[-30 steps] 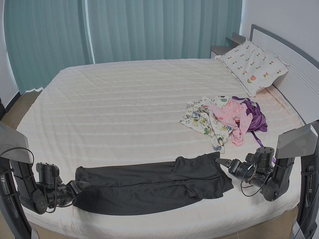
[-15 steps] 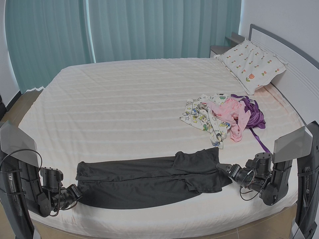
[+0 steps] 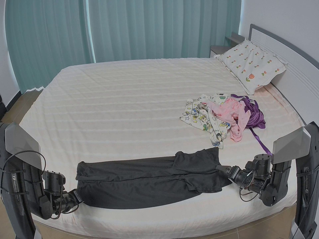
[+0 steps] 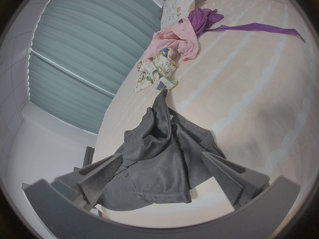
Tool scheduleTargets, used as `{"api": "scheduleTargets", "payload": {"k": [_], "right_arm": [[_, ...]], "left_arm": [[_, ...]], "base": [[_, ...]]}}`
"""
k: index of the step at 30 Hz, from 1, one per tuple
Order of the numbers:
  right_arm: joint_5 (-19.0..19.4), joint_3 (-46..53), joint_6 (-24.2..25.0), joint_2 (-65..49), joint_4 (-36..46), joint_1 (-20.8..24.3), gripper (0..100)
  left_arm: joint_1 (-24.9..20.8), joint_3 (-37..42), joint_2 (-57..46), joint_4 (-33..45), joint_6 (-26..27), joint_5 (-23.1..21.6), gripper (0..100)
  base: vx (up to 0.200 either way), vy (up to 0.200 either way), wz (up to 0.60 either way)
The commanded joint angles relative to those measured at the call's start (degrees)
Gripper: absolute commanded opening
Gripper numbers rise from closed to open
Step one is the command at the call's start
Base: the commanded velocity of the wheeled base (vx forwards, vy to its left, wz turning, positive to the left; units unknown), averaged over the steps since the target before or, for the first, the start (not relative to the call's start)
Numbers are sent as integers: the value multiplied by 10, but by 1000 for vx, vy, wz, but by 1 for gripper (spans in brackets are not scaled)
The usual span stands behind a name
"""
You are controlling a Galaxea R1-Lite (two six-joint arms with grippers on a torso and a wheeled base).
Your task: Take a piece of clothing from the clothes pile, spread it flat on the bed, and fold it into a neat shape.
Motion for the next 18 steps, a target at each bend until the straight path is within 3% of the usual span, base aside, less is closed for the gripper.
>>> {"api": "scheduleTargets", "payload": {"k": [1,4,12,13,18], "right_arm": [[1,2,0,2,-7,1,100],[1,2,0,2,-7,1,100],[0,2,0,3,-7,1,100],[0,2,0,2,-7,1,100],[0,2,0,3,-7,1,100]], "left_arm": [[-1,15,5,1,16,19,0],[-1,20,5,6,37,40,0],[0,33,13,5,60,42,0],[0,34,15,5,61,42,100],[0,37,13,2,67,42,100]], "base": [[0,0,0],[0,0,0],[0,0,0],[0,0,0],[0,0,0]]}}
